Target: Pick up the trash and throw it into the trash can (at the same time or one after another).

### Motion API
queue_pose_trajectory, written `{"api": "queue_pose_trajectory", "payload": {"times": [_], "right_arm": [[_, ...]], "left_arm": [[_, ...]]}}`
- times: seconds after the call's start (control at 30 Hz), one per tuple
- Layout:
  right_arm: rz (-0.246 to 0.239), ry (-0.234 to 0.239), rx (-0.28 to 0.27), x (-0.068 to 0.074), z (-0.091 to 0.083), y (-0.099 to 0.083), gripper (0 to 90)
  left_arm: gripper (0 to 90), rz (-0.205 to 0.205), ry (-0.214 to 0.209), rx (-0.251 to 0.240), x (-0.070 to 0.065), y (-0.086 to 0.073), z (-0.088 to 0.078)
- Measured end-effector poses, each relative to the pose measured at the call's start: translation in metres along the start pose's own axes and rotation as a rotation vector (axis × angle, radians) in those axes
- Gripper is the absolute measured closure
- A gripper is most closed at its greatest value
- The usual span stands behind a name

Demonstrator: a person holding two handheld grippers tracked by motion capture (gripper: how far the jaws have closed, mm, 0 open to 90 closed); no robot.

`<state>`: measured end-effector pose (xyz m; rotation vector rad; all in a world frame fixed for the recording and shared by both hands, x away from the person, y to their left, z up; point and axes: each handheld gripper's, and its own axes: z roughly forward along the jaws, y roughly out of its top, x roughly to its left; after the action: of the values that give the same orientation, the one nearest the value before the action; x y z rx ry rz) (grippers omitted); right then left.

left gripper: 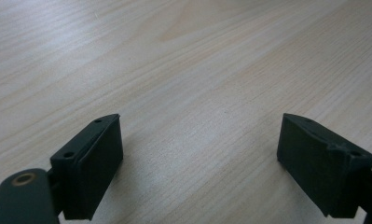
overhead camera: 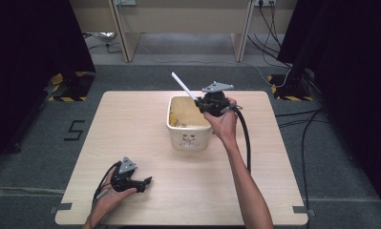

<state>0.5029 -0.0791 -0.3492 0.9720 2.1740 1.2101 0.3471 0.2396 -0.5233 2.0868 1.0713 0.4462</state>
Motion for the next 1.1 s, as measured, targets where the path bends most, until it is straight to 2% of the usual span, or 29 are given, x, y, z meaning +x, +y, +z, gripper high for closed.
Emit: {"api": "queue_pose_trajectory", "payload": {"times": [0.23, 0.73, 1.1], "right_arm": [[-0.006, 0.025, 0.026, 0.009, 0.015, 0.001, 79.1], [-0.035, 0.057, 0.1, 0.022, 0.032, -0.005, 79.0], [-0.019, 0.076, 0.154, 0.019, 0.043, -0.016, 77.9]], "left_arm": [[13.5, 0.002, -0.001, -0.001, 0.0, 0.0, 0.0], [13.5, 0.001, 0.0, 0.0, 0.0, 0.0, 0.0], [13.5, -0.002, -0.004, 0.0, 0.0, 0.0, 0.0]]}}
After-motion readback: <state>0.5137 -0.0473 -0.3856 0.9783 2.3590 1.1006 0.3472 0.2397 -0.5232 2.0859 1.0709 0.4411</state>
